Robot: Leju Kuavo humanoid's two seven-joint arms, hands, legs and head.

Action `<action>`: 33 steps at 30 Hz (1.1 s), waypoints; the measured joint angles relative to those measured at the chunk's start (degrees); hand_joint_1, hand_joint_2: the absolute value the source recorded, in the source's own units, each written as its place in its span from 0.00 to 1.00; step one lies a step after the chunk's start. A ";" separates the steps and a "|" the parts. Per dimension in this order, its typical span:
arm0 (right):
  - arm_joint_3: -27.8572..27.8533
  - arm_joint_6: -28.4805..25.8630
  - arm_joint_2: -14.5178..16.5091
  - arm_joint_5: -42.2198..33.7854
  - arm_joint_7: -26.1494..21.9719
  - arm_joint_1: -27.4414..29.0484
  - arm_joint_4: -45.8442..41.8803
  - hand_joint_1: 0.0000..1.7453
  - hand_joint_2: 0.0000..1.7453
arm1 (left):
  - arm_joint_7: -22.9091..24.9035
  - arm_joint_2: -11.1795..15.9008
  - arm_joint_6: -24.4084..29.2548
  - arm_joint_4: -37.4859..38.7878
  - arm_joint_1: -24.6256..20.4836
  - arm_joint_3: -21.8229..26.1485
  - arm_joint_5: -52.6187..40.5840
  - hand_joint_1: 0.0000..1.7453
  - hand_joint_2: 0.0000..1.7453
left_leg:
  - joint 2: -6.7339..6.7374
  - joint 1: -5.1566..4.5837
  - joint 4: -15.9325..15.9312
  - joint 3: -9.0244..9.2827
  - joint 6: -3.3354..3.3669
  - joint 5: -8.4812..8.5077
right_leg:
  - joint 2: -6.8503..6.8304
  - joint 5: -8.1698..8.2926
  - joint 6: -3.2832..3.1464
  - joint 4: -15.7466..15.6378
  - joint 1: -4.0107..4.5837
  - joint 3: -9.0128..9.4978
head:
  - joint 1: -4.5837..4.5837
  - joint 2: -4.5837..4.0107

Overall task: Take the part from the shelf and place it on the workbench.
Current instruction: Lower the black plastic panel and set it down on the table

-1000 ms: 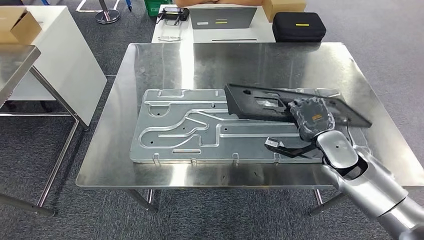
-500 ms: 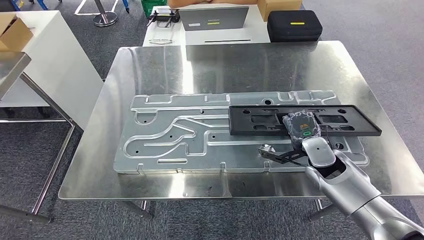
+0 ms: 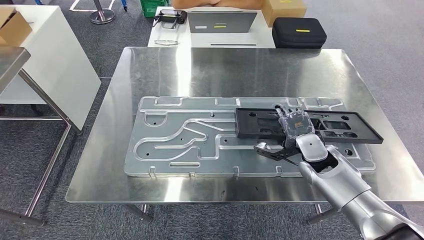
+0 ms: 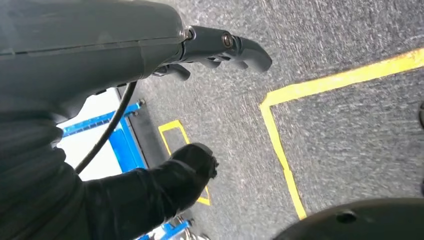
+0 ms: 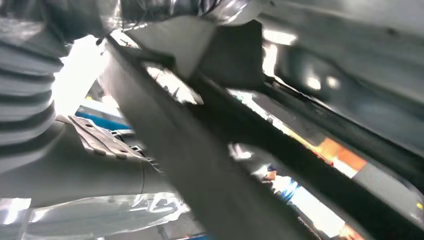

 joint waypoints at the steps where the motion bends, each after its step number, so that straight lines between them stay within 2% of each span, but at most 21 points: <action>1: 0.06 -0.16 0.15 0.01 0.08 -0.04 -0.02 0.00 0.00 | 0.07 -0.04 0.01 0.00 -0.01 0.00 0.16 0.00 0.75 | 0.00 0.00 0.00 0.02 0.08 -0.05 | 0.00 0.01 0.06 -0.10 0.00 0.09 | 0.01 0.00; 4: 0.36 -0.98 0.61 0.53 0.45 0.03 -0.40 0.00 0.00 | 0.25 -0.17 -0.22 0.00 -0.02 0.00 0.31 0.00 0.00 | 0.00 -0.01 0.01 0.04 0.25 -0.11 | 0.00 0.10 0.34 -0.31 -0.01 0.26 | 0.01 0.01; 7: 0.80 -1.70 1.22 1.83 1.13 0.47 -2.32 0.00 0.00 | 0.28 -0.31 -0.55 0.00 -0.01 0.00 0.70 0.00 0.00 | -0.01 -0.03 0.03 0.00 0.33 -0.12 | 0.01 0.15 0.87 -0.45 -0.05 0.29 | 0.01 0.00; 11: 1.45 -1.39 2.01 2.95 2.35 1.01 -5.76 0.00 0.00 | 0.27 -0.39 -0.82 0.00 0.00 0.00 0.99 0.00 0.00 | -0.02 -0.04 0.04 0.01 0.35 -0.13 | 0.00 0.10 1.20 -0.47 -0.07 0.29 | 0.01 0.00; 18: 1.97 -1.46 2.57 3.79 2.56 1.52 -9.37 0.00 0.00 | 0.23 -0.60 -0.86 0.00 0.02 0.02 1.18 0.00 0.00 | -0.03 -0.03 0.03 0.01 0.35 -0.13 | -0.01 0.07 1.29 -0.46 -0.03 0.28 | 0.01 0.01; 23: 3.73 -1.68 3.95 4.16 2.57 2.45 -16.40 0.00 0.00 | 0.10 -0.86 -0.29 0.00 0.04 0.05 1.87 0.00 0.00 | -0.02 -0.01 -0.05 0.04 0.34 -0.14 | 0.00 0.02 1.34 -0.44 -0.01 0.25 | 0.01 0.00; 25: 4.84 -2.35 4.83 4.39 3.00 3.08 -19.77 0.00 0.00 | 0.32 -0.99 0.14 0.00 0.05 0.10 2.15 0.00 0.00 | -0.05 -0.22 0.10 0.04 0.75 -0.23 | 0.01 0.17 1.74 -0.73 -0.26 0.36 | -0.01 0.00; 27: 5.83 -3.70 5.71 4.42 3.59 3.98 -23.63 0.00 0.00 | 0.92 -1.12 0.66 0.00 0.09 0.21 2.49 0.00 0.00 | -0.02 -0.21 -0.51 0.37 1.52 0.13 | -0.01 0.17 2.33 -0.95 -0.46 0.61 | -0.01 0.01; 28: 6.30 -4.36 6.02 4.18 3.84 4.47 -25.70 0.00 0.00 | 1.36 -1.26 0.94 0.00 0.12 0.30 2.73 0.00 0.00 | 0.02 -0.04 -1.19 0.68 1.88 0.54 | -0.04 -0.55 2.41 -0.28 -0.40 0.44 | 0.01 0.01; 29: 6.81 -4.73 6.29 3.72 4.09 4.93 -27.67 0.00 0.00 | 1.83 -1.41 1.20 0.00 0.15 0.39 2.94 0.00 0.00 | 0.13 0.09 -1.83 0.93 2.15 0.89 | -0.05 -2.03 2.35 1.51 -0.34 -0.22 | 0.02 0.01; 32: 8.29 -3.99 6.84 1.78 4.64 6.34 -32.03 0.00 0.00 | 2.85 -1.70 1.81 0.00 0.17 0.60 3.18 0.00 0.00 | 0.25 0.07 -2.08 0.74 2.45 1.23 | -0.04 -8.00 2.18 11.91 -0.29 -4.60 | 0.05 0.02; 33: 8.63 -3.52 6.88 1.08 4.70 6.74 -32.92 0.00 0.00 | 3.07 -1.73 1.93 0.00 0.19 0.62 3.19 0.00 0.00 | 0.24 0.04 -1.84 0.49 2.42 1.23 | -0.06 -8.71 2.20 14.37 -0.33 -5.62 | 0.05 0.01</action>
